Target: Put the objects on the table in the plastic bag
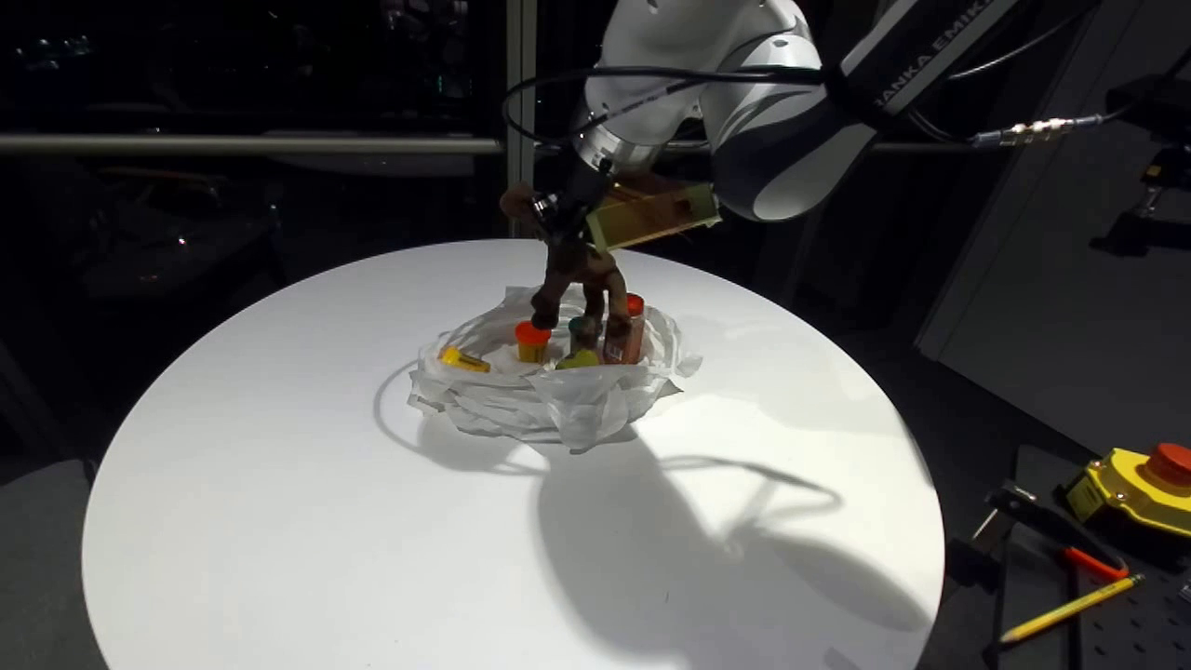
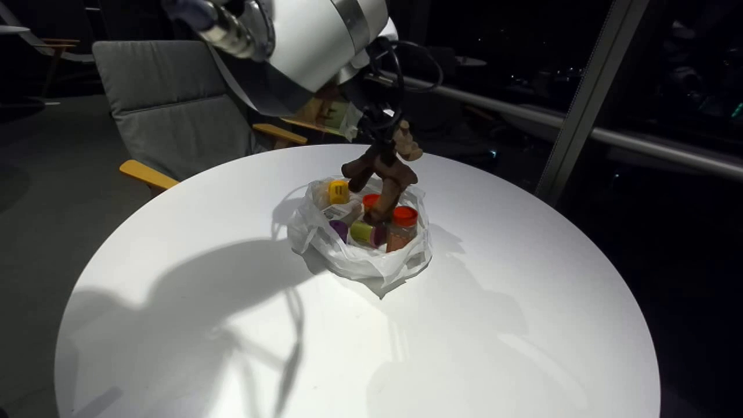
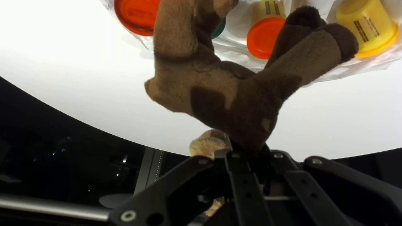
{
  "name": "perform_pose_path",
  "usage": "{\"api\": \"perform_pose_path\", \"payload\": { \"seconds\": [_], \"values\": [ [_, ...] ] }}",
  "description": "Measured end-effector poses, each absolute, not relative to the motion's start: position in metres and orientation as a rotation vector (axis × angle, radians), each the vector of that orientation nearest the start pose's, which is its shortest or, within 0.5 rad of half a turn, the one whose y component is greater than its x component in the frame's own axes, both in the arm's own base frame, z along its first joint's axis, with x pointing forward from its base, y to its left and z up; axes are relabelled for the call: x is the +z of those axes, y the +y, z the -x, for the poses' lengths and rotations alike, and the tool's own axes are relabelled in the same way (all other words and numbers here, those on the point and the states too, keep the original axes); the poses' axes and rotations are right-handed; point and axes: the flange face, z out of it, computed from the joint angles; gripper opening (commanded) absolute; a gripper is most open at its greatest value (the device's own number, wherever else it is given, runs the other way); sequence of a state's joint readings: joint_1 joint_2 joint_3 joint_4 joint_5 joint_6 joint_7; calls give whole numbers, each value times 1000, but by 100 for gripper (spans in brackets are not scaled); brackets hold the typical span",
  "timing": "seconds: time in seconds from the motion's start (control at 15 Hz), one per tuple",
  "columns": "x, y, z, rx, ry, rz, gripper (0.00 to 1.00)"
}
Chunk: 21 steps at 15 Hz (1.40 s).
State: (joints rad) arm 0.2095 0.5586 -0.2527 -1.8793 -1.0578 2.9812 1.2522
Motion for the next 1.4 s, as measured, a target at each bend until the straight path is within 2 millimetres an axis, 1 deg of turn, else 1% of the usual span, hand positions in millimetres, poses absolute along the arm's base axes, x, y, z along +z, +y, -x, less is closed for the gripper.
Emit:
{"api": "perform_pose_path", "payload": {
  "seconds": [0.13,0.27,0.6,0.8,1.13,1.4],
  "values": [
    [247,44,-651,-1118,337,3107,6],
    [239,45,-645,-1112,337,3085,6],
    [219,62,-618,-1029,299,3029,6],
    [203,68,-603,-967,299,3042,6],
    [170,68,-572,-833,297,3092,7],
    [169,72,-571,-827,283,3089,7]
  ]
}}
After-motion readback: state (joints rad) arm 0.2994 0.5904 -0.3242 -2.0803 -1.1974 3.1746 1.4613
